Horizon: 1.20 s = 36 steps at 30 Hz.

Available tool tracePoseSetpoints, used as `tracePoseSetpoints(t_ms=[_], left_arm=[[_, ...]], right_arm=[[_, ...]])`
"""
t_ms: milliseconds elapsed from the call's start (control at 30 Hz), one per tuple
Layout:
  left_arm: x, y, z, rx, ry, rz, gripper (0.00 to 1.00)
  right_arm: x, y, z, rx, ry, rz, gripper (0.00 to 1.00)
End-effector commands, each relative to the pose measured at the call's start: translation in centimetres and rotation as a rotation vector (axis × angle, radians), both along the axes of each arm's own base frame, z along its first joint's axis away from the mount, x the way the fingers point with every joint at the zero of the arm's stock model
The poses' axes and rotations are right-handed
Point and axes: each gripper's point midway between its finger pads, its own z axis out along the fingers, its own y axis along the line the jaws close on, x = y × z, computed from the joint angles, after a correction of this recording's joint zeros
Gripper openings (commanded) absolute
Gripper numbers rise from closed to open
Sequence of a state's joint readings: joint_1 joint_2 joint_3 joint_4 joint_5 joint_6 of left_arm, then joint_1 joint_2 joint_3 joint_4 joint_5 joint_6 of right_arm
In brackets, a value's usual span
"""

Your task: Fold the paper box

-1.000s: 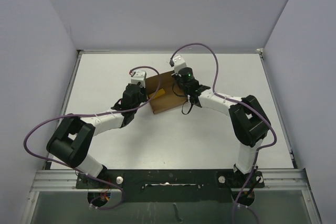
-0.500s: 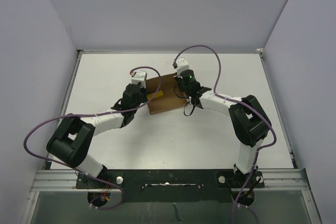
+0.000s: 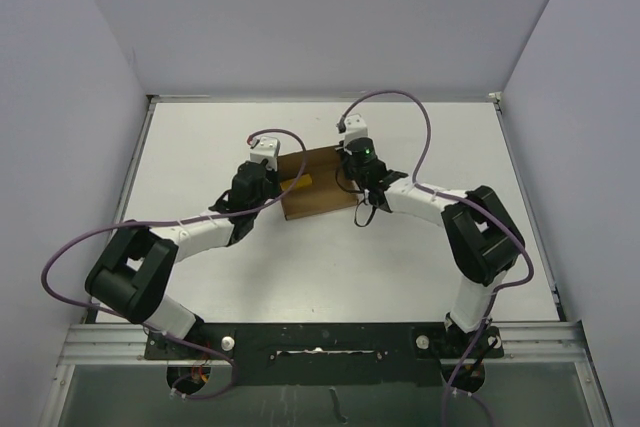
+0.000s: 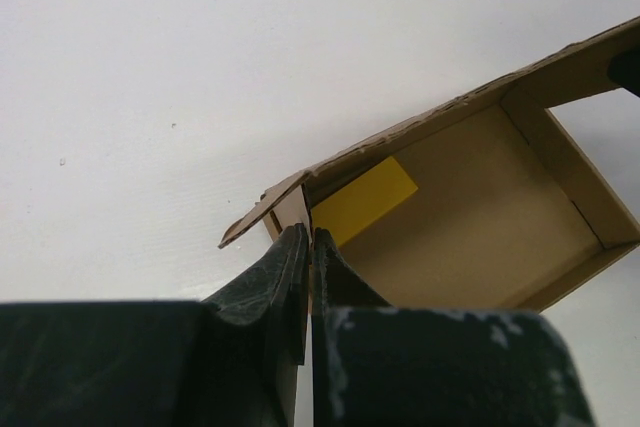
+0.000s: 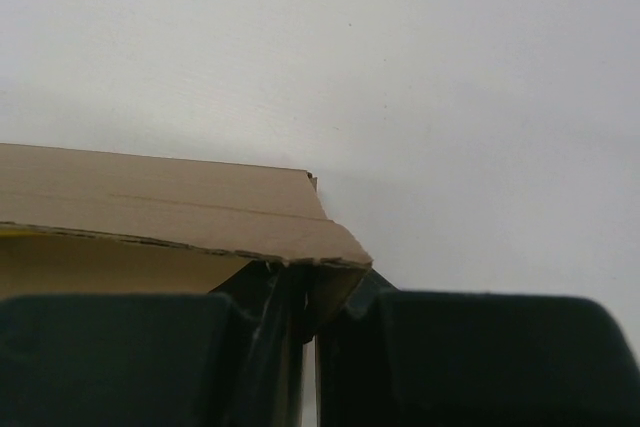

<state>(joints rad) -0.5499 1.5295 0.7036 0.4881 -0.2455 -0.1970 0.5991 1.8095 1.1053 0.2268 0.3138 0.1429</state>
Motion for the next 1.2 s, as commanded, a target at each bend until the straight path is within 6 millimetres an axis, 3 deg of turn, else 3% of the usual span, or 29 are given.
tracePoseSetpoints(t_ms=[0,467,1167], left_arm=[[-1.8,-3.6,2.8,-0.099,-0.031,-0.166,0.0],[-2.8,-3.4,2.9,-0.088,-0.02,-0.195,0.0],[-4.3,-3.7,3.6,-0.126,0.015,-0.235,0.02]], right_arm=[[-3.1,3.5,0.5,0.095,0.035,0.119,0.04],[-5.2,2.8,-2.3,0.264,0.124,0.07,0.04],[-5.1,1.6,-2.4,0.32,0.129,0.04,0.04]])
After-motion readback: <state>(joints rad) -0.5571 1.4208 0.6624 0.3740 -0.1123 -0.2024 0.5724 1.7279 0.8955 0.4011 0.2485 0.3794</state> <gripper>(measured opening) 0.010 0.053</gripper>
